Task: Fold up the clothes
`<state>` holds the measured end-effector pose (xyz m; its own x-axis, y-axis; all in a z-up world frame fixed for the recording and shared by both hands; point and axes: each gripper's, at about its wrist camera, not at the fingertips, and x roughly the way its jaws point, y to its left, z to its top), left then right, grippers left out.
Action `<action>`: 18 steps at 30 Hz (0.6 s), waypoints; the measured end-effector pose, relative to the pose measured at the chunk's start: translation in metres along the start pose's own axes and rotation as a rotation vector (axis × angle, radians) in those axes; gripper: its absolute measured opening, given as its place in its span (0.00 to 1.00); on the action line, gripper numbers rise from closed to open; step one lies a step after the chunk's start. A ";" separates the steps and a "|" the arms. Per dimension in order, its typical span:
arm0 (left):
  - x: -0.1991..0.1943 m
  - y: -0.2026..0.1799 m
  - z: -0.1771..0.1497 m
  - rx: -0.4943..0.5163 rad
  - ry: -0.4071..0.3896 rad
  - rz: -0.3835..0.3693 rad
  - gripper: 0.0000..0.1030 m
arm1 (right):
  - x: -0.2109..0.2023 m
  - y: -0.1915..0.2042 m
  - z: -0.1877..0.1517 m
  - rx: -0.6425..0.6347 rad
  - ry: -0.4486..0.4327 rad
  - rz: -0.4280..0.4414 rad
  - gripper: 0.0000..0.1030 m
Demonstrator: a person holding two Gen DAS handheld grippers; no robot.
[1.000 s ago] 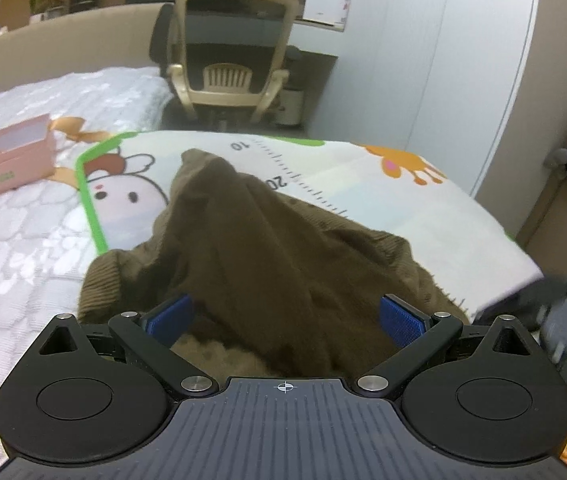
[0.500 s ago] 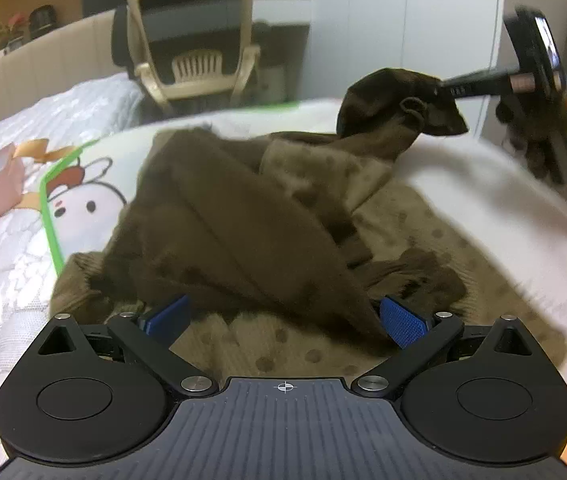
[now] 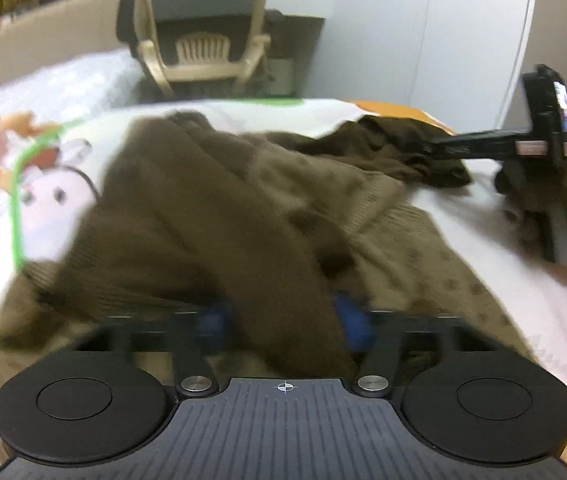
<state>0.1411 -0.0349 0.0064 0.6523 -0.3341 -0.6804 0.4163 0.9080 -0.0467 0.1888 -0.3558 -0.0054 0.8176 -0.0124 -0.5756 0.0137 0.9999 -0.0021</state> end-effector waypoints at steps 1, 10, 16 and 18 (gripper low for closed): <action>-0.004 0.009 0.002 -0.010 -0.008 -0.009 0.25 | -0.001 -0.002 -0.001 0.010 0.001 0.001 0.56; -0.058 0.185 0.032 -0.189 -0.193 0.443 0.13 | -0.041 0.005 0.019 -0.048 -0.067 0.030 0.71; -0.042 0.298 0.008 -0.360 -0.108 0.549 0.25 | -0.043 0.046 0.051 -0.052 -0.065 0.139 0.73; -0.039 0.312 -0.004 -0.414 -0.080 0.525 0.56 | -0.030 0.062 0.063 -0.002 -0.019 0.232 0.73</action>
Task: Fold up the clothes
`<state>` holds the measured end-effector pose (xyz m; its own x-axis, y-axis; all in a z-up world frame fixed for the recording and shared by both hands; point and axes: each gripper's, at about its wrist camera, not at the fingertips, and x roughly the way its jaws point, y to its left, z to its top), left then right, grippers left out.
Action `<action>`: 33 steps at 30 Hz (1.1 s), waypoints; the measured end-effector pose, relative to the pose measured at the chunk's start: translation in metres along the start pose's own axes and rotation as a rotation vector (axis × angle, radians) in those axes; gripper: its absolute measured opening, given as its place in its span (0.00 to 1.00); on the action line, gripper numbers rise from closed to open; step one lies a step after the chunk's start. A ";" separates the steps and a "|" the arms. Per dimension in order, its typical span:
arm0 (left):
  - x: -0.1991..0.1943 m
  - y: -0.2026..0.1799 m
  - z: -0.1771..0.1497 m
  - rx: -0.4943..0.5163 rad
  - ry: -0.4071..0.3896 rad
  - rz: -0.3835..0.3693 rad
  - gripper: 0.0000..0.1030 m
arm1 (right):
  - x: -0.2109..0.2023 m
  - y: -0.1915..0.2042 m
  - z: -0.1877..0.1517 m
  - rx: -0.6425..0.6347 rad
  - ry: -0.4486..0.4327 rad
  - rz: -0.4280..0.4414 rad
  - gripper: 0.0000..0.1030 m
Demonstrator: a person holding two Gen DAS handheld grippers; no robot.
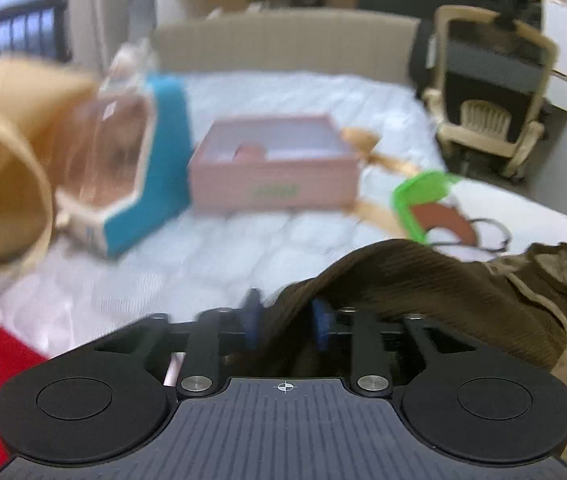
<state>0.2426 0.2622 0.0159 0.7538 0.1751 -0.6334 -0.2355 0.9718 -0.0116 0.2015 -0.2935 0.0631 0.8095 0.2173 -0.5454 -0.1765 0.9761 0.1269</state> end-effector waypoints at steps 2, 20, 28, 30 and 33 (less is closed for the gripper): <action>0.002 0.014 -0.007 -0.046 0.035 -0.057 0.86 | 0.025 0.012 0.010 0.081 0.061 0.109 0.73; -0.035 -0.039 -0.019 -0.086 -0.007 -0.649 1.00 | 0.179 0.044 0.063 0.376 0.144 0.281 0.76; -0.053 -0.101 -0.046 0.189 0.017 -0.528 1.00 | 0.053 0.053 0.004 -0.117 0.080 0.077 0.81; -0.076 -0.106 -0.062 0.255 -0.005 -0.511 1.00 | 0.019 0.058 -0.022 -0.236 0.094 0.046 0.82; -0.111 -0.105 -0.087 0.335 -0.019 -0.517 1.00 | -0.024 0.067 -0.062 -0.327 0.140 0.070 0.83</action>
<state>0.1300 0.1271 0.0199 0.7305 -0.3327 -0.5964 0.3670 0.9277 -0.0680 0.1357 -0.2325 0.0328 0.7088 0.2603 -0.6556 -0.4166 0.9045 -0.0912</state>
